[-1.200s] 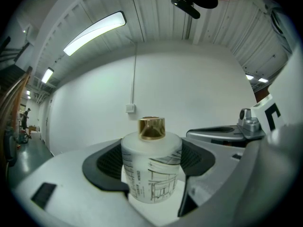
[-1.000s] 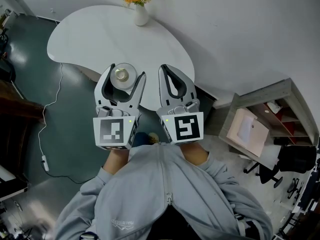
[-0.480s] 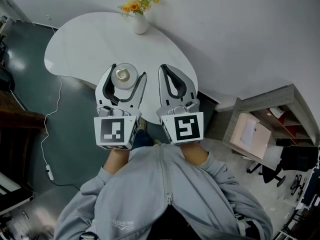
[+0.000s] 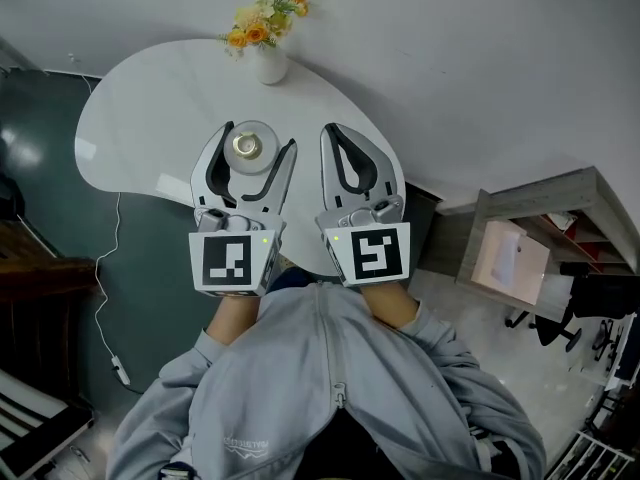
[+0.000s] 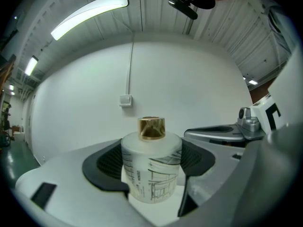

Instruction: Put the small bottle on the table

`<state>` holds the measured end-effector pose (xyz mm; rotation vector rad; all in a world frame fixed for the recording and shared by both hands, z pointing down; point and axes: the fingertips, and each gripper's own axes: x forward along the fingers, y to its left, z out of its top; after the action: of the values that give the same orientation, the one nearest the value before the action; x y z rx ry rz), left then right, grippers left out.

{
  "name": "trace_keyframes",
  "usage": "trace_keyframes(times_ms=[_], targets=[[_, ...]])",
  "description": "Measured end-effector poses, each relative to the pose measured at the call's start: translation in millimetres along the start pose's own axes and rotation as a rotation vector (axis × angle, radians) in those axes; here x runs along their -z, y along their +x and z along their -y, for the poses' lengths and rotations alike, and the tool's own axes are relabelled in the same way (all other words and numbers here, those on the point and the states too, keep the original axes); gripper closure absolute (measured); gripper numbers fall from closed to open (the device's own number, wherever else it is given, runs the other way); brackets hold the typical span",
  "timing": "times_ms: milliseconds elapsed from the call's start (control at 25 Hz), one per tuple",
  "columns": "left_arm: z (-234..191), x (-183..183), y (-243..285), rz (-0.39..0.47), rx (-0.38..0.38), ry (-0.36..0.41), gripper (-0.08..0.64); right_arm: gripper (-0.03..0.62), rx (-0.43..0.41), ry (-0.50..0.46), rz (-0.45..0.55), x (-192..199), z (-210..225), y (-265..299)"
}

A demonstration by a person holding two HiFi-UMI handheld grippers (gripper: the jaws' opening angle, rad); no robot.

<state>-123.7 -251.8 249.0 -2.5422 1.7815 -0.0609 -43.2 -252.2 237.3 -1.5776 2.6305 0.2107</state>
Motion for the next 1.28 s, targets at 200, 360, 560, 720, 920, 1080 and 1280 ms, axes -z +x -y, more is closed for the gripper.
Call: trace_keyframes(times_ms=[200,360,560,720,920,1080,1280], targets=[[-9.3,6.3,33.1,0.016,0.08,-0.012,0.225,0.565,0.057,-0.003,-0.012,14.5,12.1,27.4],[-9.7,10.6,49.9,0.034,0.143,-0.021,0.225,0.565,0.1,-0.004,-0.023,23.9,19.0,38.8],[-1.3,21.2,61.7,0.022,0.206,-0.029,0.225,0.566,0.131,-0.006,-0.04,34.3,23.7,41.0],[4.3,30.9,74.4,0.004,0.232,-0.033,0.225,0.565,0.145,-0.005,-0.059,43.7,33.5,45.0],[8.4,39.6,95.8,0.004,0.228,-0.042,0.225,0.566,0.145,0.009,-0.066,56.8,48.8,50.6],[12.8,50.4,116.1,-0.005,0.235,-0.049,0.225,0.565,0.131,0.015,-0.072,69.6,62.2,60.2],[22.9,69.5,138.3,-0.013,0.254,-0.051,0.225,0.566,0.121,0.023,-0.086,90.9,79.3,67.6]])
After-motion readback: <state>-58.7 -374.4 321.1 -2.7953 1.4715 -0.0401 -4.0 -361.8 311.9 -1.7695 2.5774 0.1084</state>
